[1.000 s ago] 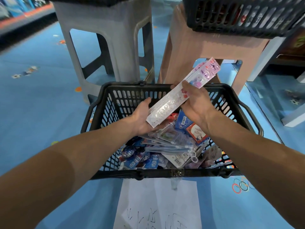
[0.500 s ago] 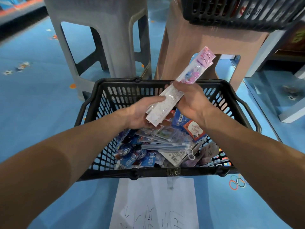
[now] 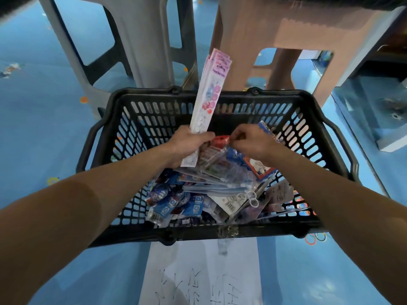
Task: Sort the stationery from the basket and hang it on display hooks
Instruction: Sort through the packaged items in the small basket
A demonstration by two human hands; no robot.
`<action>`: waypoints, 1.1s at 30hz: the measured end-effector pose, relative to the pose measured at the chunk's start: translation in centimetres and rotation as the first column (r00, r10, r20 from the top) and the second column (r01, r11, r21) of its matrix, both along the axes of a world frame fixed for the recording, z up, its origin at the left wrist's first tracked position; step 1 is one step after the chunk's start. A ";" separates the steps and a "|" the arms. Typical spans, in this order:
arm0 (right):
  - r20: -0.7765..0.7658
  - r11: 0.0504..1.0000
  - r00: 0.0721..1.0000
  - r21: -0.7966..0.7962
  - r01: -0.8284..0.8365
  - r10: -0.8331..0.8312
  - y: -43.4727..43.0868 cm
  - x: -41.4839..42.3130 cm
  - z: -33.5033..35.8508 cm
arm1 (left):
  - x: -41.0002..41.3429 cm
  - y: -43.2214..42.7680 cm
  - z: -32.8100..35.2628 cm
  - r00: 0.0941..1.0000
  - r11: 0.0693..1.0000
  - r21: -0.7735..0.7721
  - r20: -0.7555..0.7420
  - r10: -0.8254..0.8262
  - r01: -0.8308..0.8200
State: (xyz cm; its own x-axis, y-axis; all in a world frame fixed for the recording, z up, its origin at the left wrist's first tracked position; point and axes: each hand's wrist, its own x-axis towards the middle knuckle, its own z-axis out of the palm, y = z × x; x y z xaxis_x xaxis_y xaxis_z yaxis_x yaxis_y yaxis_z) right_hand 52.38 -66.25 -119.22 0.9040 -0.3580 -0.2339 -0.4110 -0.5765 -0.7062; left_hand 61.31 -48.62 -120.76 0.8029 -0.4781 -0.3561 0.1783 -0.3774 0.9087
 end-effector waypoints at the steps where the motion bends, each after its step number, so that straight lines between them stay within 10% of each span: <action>1: -0.067 0.991 0.997 -0.121 -0.054 0.046 -0.3 0.0 -0.7 | 0.5 0.3 -0.4 0.999 0.999 0.046 0.038 0.008 -0.010; 12: -0.404 0.894 0.912 -0.383 -0.232 0.064 -1.8 -0.5 -2.0 | -0.3 0.3 -2.0 0.865 0.763 0.596 0.216 -0.453 0.250; 19: -0.414 0.894 0.910 -0.412 -0.180 -0.008 -2.6 -1.7 -0.4 | 0.0 1.1 -1.4 0.965 0.911 0.355 0.076 -0.252 0.210; 23: -0.354 0.995 0.931 -0.074 0.072 -0.094 -2.0 -2.1 1.2 | -0.5 2.2 0.4 0.970 0.971 0.097 -0.133 -0.203 0.216; 27: -0.369 0.812 0.927 0.519 0.266 -0.068 0.9 -2.5 4.2 | -1.0 2.7 2.3 0.933 0.980 -0.125 -0.309 -0.184 0.152; 33: -0.100 0.678 0.973 0.702 0.217 -0.208 4.4 -2.1 6.0 | -1.2 2.6 5.2 0.958 0.976 -0.160 -0.222 -0.181 0.147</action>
